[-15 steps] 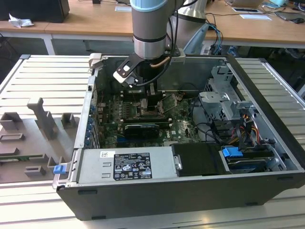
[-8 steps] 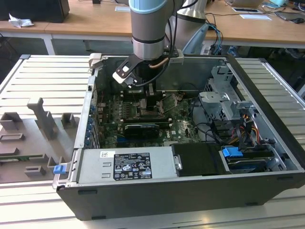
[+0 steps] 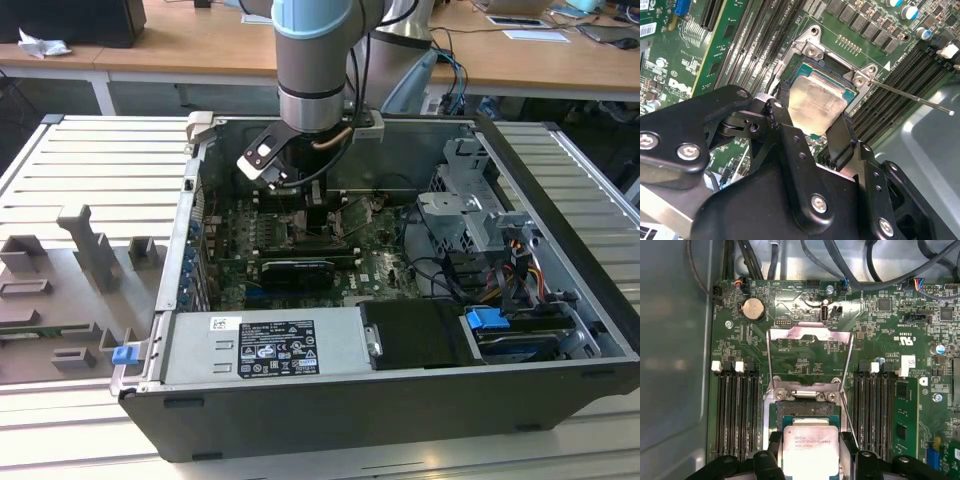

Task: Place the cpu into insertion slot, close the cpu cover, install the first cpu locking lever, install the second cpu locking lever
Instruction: 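Place the cpu into insertion slot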

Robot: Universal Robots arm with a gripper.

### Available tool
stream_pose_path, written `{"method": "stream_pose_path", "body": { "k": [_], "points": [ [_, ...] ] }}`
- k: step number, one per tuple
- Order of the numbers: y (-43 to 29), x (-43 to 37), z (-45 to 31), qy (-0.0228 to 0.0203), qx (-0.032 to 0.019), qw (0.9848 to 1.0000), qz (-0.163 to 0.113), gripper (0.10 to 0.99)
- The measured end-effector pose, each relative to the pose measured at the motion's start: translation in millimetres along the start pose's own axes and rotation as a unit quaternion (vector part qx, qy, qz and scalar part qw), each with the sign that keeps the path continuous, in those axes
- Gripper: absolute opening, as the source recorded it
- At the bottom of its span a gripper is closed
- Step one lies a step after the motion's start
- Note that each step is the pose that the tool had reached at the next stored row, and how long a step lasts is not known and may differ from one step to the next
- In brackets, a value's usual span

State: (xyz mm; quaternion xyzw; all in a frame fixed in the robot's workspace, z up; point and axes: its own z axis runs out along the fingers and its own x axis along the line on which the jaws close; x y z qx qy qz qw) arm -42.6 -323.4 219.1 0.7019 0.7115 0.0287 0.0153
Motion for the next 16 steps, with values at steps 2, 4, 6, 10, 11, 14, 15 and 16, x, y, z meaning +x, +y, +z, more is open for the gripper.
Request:
{"method": "stream_pose_path", "body": {
  "k": [2, 4, 6, 10, 11, 14, 15, 16],
  "points": [
    [1.4, 0.0, 0.7, -0.0001, 0.0002, 1.0000, 0.001, 0.537],
    [2.1, -0.1, 2.2, -0.0002, 0.0004, 1.0000, 0.003, 0.537],
    [2.3, -0.1, 4.5, -0.0010, 0.0002, 0.9999, 0.016, 0.537],
    [2.0, -0.1, 9.2, -0.0012, 0.0001, 0.9998, 0.020, 0.537],
    [1.9, 0.1, 10.6, -0.0012, 0.0001, 0.9998, 0.020, 0.537],
    [1.8, 1.1, 12.5, -0.0012, 0.0002, 0.9998, 0.019, 0.537],
    [1.8, 1.5, 13.2, -0.0011, 0.0002, 0.9998, 0.019, 0.537],
    [1.7, 1.8, 13.9, -0.0012, 0.0002, 0.9998, 0.019, 0.537]
  ]
}}
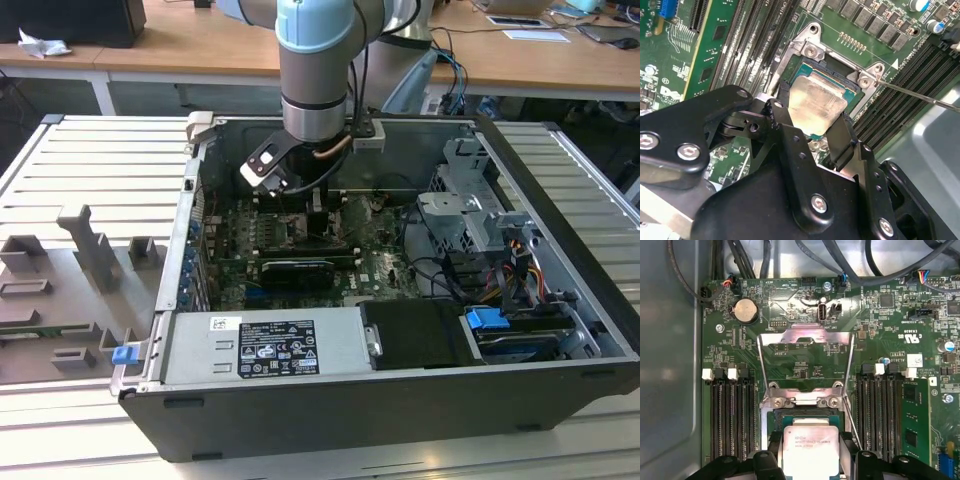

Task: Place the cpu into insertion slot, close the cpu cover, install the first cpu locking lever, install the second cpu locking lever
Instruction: 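Place the cpu into insertion slot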

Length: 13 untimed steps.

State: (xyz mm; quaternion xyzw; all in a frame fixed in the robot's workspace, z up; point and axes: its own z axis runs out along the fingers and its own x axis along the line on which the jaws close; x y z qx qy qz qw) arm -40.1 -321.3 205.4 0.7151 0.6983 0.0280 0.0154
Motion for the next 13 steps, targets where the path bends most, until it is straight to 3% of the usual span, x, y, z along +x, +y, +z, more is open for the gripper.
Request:
{"method": "stream_pose_path", "body": {
  "k": [6, 11, 13],
  "points": [
    [-0.3, 3.6, 4.7, -0.0049, 0.0000, 1.0000, -0.001, 0.537],
    [-0.3, 3.6, 4.7, -0.0051, -0.0001, 1.0000, -0.001, 0.537],
    [-0.3, 3.6, 4.7, -0.0051, 0.0000, 1.0000, -0.001, 0.608]
  ]
}}
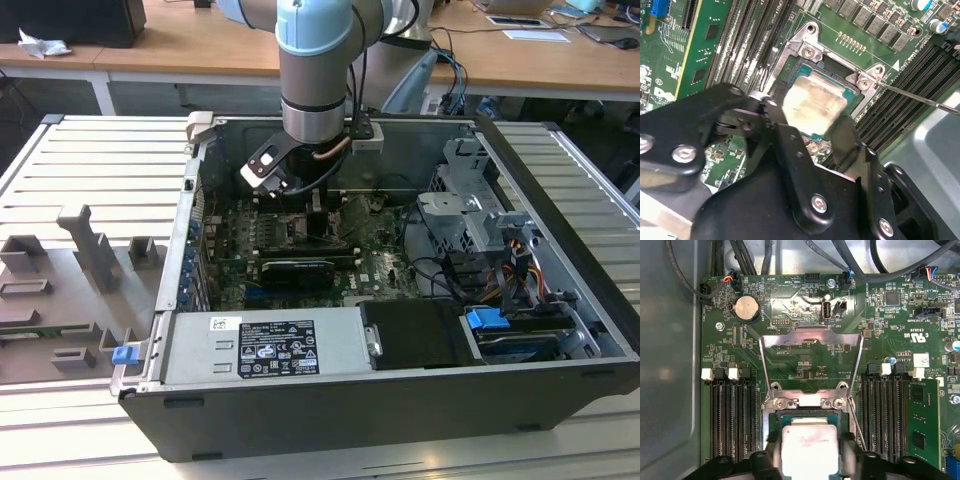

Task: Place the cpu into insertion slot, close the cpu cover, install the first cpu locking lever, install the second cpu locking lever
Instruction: 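Place the cpu into insertion slot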

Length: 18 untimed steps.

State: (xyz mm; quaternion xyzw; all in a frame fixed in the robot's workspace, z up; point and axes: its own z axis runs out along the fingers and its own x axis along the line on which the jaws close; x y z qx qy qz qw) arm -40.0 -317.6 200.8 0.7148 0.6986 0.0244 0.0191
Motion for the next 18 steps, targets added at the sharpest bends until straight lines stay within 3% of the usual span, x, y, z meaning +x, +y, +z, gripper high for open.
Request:
{"method": "stream_pose_path", "body": {
  "k": [1, 7, 8, 11, 15, 16, 18],
  "points": [
    [0.0, 0.0, 0.0, 0.0000, 0.0000, 1.0000, 0.000, 0.675],
    [0.4, 0.0, -5.9, -0.0001, 0.0000, 1.0000, 0.000, 0.659],
    [0.5, 0.1, -6.7, 0.0000, 0.0002, 1.0000, 0.000, 0.592],
    [1.4, 0.1, -8.2, 0.0000, 0.0021, 1.0000, 0.000, 0.529],
    [1.7, 0.1, -10.2, -0.0002, 0.0036, 1.0000, 0.000, 0.290],
    [1.8, 0.1, -10.9, -0.0001, 0.0037, 1.0000, 0.000, 0.290],
    [1.9, 0.1, -11.7, -0.0001, 0.0039, 1.0000, 0.000, 0.169]
  ]
}}
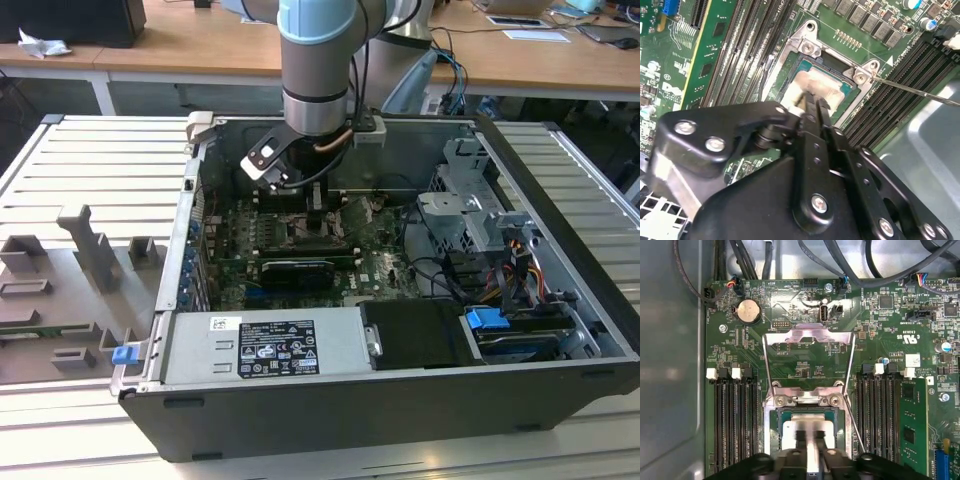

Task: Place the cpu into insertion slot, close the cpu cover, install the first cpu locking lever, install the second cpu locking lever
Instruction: 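Place the cpu into insertion slot, then close the cpu cover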

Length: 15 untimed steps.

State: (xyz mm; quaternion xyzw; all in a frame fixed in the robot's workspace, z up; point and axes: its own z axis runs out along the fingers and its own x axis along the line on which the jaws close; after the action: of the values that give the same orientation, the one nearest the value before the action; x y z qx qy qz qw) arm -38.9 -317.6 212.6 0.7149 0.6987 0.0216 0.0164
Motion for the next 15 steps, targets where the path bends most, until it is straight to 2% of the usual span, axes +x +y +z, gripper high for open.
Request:
{"method": "stream_pose_path", "body": {
  "k": [1, 10, 15],
  "points": [
    [0.0, 0.0, -0.6, 0.0000, 0.0001, 1.0000, 0.000, 0.106],
    [0.2, 0.0, -3.3, -0.0001, 0.0002, 1.0000, 0.000, 0.106],
    [0.5, 0.1, -8.6, -0.0001, 0.0006, 1.0000, 0.000, 0.106]
  ]
}}
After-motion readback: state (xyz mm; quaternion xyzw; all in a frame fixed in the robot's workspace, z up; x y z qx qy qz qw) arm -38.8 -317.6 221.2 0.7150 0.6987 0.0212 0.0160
